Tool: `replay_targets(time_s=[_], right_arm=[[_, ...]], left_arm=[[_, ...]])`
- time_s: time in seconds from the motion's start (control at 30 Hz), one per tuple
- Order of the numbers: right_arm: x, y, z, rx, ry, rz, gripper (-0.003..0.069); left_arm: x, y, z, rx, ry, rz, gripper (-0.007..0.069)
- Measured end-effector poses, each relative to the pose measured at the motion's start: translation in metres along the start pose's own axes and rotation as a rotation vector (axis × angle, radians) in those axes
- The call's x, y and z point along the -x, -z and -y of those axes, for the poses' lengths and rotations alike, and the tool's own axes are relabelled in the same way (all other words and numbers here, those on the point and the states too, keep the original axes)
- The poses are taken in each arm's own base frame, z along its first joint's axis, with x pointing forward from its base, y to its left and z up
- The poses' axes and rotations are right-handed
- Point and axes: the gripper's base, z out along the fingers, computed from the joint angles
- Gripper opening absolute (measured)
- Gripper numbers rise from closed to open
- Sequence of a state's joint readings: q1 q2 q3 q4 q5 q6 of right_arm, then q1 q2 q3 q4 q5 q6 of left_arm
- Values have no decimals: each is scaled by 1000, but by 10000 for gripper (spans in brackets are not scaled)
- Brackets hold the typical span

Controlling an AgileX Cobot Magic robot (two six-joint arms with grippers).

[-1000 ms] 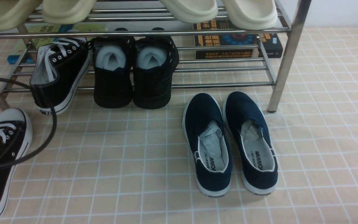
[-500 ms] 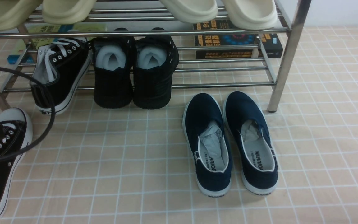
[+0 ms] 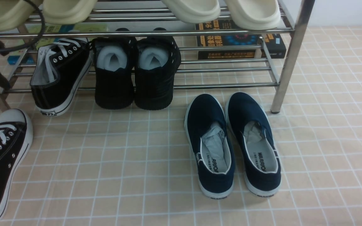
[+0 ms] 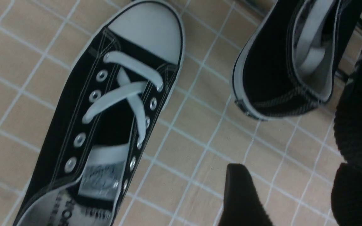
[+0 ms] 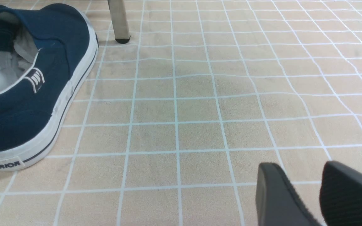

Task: Take the shoes off the shelf from the light coffee tablecloth by hand.
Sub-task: 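Grasp the leftmost shoe on the bottom shelf of the shoe rack with the left gripper, then set the held shoe down on the floor in front of the rack with the left gripper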

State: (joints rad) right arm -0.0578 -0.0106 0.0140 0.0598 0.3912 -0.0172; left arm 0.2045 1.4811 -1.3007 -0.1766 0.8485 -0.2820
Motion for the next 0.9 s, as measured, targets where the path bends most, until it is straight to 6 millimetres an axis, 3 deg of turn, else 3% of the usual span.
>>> replay_targets(time_s=[0.13,0.17,0.3,0.6,0.7,0.87,0.9], right_arm=[[0,0,0,0,0,0,237],[0,0,0,0,0,0,237],[0,0,0,0,0,0,237],[0,0,0,0,0,0,237],[0,0,0,0,0,0,237],[0,0,0,0,0,0,237],[0,0,0,0,0,0,237]], left_arm=[[10,-24,3,-23,-2,-4,412],[14,-39,5,-44,-10,-10,412],[18,-69,6,-85,-33,-7,412],[19,-113,0,-88,-44,3,393],[17,-125,0,-110,-27,-15,297],[14,-126,0,-119,-52,-57,62],[13,-124,0,-122,-52,-68,45]])
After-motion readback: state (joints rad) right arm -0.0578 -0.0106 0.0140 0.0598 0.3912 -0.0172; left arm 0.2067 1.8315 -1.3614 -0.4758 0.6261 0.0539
